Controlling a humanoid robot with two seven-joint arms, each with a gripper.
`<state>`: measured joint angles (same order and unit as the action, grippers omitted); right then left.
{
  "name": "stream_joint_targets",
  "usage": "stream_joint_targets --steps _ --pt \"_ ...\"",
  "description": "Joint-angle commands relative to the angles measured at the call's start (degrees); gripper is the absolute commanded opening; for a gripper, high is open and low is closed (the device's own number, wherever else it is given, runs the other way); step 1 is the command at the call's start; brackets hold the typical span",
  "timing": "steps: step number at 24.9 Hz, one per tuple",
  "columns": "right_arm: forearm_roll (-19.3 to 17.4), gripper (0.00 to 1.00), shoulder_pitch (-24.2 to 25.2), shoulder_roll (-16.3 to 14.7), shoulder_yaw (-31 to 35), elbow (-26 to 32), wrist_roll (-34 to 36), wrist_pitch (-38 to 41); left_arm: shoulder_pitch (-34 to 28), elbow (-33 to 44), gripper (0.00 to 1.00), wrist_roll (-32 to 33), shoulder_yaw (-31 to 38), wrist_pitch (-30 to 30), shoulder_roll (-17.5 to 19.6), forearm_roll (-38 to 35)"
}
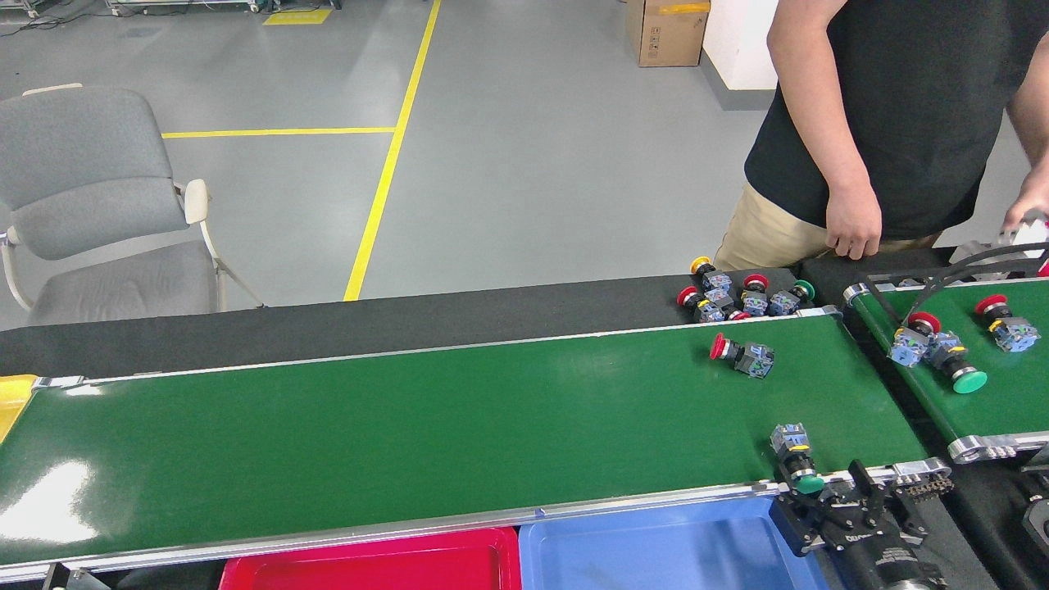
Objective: Pick switch part from conveyor to tray
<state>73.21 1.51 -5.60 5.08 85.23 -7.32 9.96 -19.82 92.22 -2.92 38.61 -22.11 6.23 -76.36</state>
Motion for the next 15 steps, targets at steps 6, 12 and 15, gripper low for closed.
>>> stream_joint_targets --steps 6,12,15 --pt "0.0 0.13 -1.42 -1.26 -2.7 -0.42 0.11 -0.2 0.39 0.41 1.0 -0.51 0.77 0.23 0.89 0.16" --pt "-0.53 0.07 -1.6 -1.96 -2.97 0.37 0.2 8.49 0.13 1.12 1.0 -0.51 0.5 -0.12 0.72 0.34" --pt "-0.53 0.07 -1.6 -1.26 -3.06 3.01 0.2 23.18 0.13 1.2 1.0 -0.51 0.5 -0.12 0.8 0.34"
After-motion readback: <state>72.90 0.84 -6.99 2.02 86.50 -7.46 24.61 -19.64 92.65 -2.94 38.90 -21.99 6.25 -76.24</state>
